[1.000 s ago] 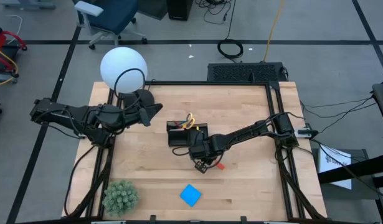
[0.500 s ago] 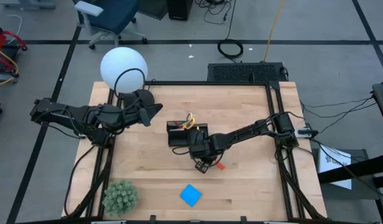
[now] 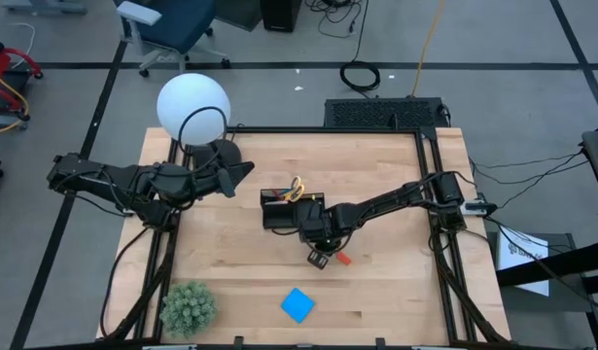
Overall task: Pick and place office supplies into organizer
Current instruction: Put the blue binder clip into the desk organizer
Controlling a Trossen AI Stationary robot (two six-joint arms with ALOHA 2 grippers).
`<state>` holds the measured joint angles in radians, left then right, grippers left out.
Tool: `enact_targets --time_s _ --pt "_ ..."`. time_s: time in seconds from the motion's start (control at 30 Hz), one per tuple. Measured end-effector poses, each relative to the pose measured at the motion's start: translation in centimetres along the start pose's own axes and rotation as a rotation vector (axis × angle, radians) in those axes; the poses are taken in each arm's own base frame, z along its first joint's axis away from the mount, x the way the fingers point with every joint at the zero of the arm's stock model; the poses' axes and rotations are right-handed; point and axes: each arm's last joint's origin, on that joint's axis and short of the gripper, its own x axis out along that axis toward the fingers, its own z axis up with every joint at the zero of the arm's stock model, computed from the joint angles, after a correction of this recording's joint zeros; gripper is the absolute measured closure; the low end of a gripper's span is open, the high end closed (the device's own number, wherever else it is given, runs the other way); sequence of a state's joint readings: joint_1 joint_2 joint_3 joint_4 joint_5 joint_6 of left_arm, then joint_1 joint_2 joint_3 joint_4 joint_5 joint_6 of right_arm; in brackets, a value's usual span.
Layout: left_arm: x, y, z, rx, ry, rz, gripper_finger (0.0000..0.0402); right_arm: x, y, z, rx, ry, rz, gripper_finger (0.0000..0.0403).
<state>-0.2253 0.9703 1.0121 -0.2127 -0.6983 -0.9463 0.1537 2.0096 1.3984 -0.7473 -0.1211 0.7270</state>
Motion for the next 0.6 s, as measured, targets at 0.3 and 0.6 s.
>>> enact_targets --time_s 0.3,0.6 --pt "0.0 0.0 0.0 0.0 0.0 0.0 0.0321 -1.1 -0.8 0.6 -0.011 -0.033 0.008 0.0369" --pt "0.0 0.0 0.0 0.0 0.0 0.0 0.0321 -2.7 -0.2 1.3 -0.017 -0.12 0.106 0.0369"
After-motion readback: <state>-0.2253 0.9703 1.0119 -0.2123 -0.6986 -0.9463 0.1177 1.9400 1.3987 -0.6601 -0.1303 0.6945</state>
